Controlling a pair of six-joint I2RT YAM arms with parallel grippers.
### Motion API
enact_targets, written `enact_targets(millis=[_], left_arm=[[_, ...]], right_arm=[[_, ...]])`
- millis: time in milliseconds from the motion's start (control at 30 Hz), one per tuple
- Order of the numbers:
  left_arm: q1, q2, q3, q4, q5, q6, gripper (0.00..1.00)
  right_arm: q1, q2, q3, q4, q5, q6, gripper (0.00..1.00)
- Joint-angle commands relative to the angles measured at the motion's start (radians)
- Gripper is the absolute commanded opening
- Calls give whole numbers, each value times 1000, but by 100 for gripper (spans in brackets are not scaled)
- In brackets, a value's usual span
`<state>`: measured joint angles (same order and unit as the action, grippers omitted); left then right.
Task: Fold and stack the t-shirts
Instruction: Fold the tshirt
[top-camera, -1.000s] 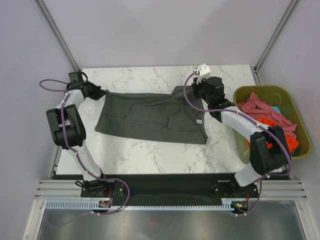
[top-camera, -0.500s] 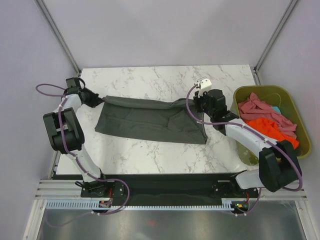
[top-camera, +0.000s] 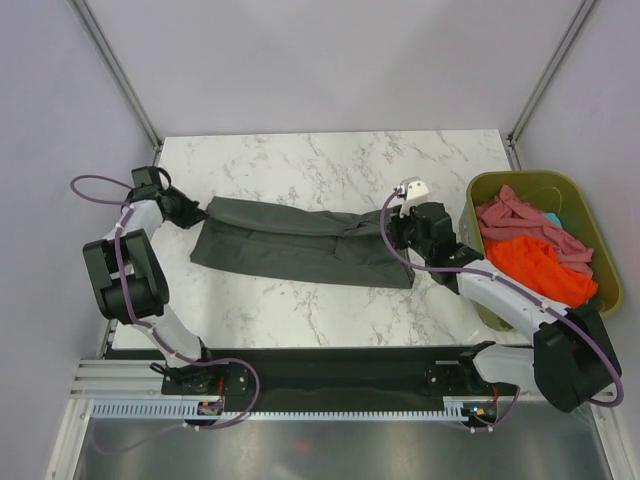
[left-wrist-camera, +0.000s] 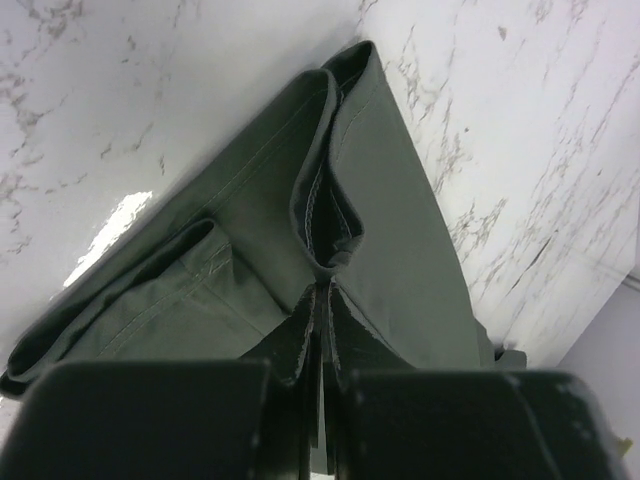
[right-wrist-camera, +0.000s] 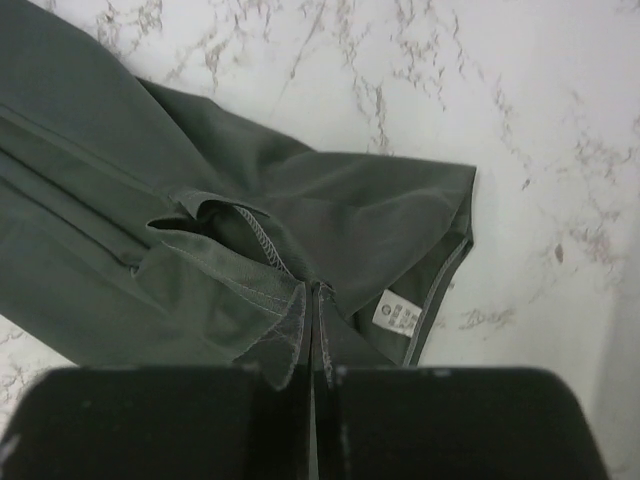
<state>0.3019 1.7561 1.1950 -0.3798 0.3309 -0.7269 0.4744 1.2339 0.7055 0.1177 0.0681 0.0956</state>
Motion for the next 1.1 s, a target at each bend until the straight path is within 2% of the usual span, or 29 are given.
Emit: enact_targets(millis=[0, 300, 533, 833, 900, 933, 1033, 1067], left_arm=[[5, -56, -61, -10, -32, 72, 2], [6, -72, -109, -14, -64, 104, 2], [5, -78, -104, -28, -104, 106, 2], [5, -38, -104, -47, -147, 153, 2], [5, -33, -94, -53, -138, 158, 4], [5, -40, -89, -66, -135, 167, 16], [5, -59, -63, -91, -139, 188, 39], [5, -78, -48, -106, -144, 195, 40]], right_arm=[[16, -14, -34, -15, 16, 91, 0], [24, -74, -80, -58, 94, 135, 0], [27, -129, -84, -90, 47, 153, 0], [63, -56, -187, -24, 5, 269, 0], [63, -56, -172, -68, 36, 303, 8], [64, -57, -161, -91, 41, 311, 14], [63, -65, -100, -216, 30, 337, 26], [64, -65, -83, -267, 29, 345, 29]])
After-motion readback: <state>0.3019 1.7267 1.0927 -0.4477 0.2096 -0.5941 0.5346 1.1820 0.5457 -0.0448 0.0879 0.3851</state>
